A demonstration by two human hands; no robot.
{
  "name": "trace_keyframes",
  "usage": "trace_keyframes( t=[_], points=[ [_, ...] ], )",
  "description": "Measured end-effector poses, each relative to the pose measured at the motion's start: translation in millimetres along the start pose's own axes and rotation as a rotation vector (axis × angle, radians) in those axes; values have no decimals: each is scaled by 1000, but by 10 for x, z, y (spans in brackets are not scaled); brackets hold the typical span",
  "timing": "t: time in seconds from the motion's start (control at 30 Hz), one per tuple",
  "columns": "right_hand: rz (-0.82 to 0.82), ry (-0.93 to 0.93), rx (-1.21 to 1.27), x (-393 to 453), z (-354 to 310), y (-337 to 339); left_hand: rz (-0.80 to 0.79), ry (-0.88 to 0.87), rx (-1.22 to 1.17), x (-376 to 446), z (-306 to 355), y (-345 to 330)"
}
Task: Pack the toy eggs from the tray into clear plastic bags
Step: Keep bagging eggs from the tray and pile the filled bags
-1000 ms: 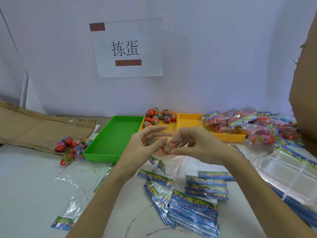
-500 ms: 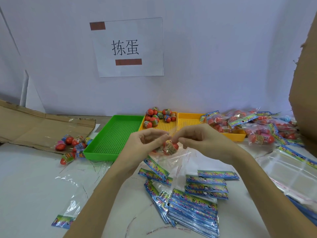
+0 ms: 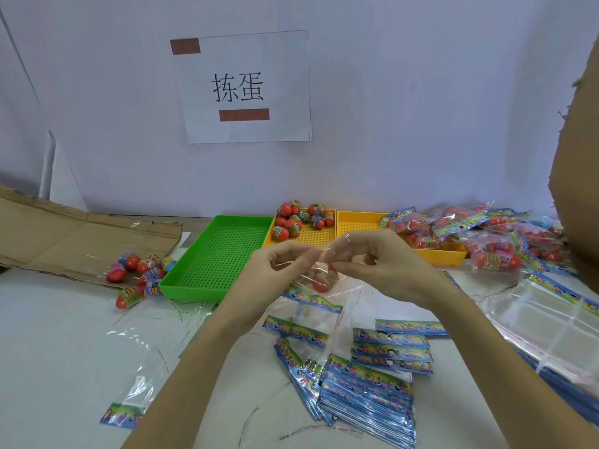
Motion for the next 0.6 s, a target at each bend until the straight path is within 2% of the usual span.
trace_keyframes(
  t=[0.1, 0.17, 0.3, 0.4, 0.6],
  points=[
    [31, -32, -23, 0, 26, 55, -159, 10, -41, -16, 4, -48],
    [32, -52, -28, 1, 46, 73, -190, -4, -29, -17, 10, -41],
    [31, -41, -104, 14, 27, 32, -54, -38, 131, -4, 21, 22],
    [36, -35, -134, 21, 11, 13, 27, -51, 142, 6, -3, 54],
    [59, -21, -140, 25, -44, -1, -60, 37, -64, 12, -98, 18]
  ],
)
Point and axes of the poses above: each hand's wrist, its own x-axis towards the middle knuckle, its own y-axis out of the back of the hand, z = x × y, the point moved 6 cm from there along x, towards the middle knuckle, and after that the axes turned 7 degrees about -z, right-handed, at the moved point
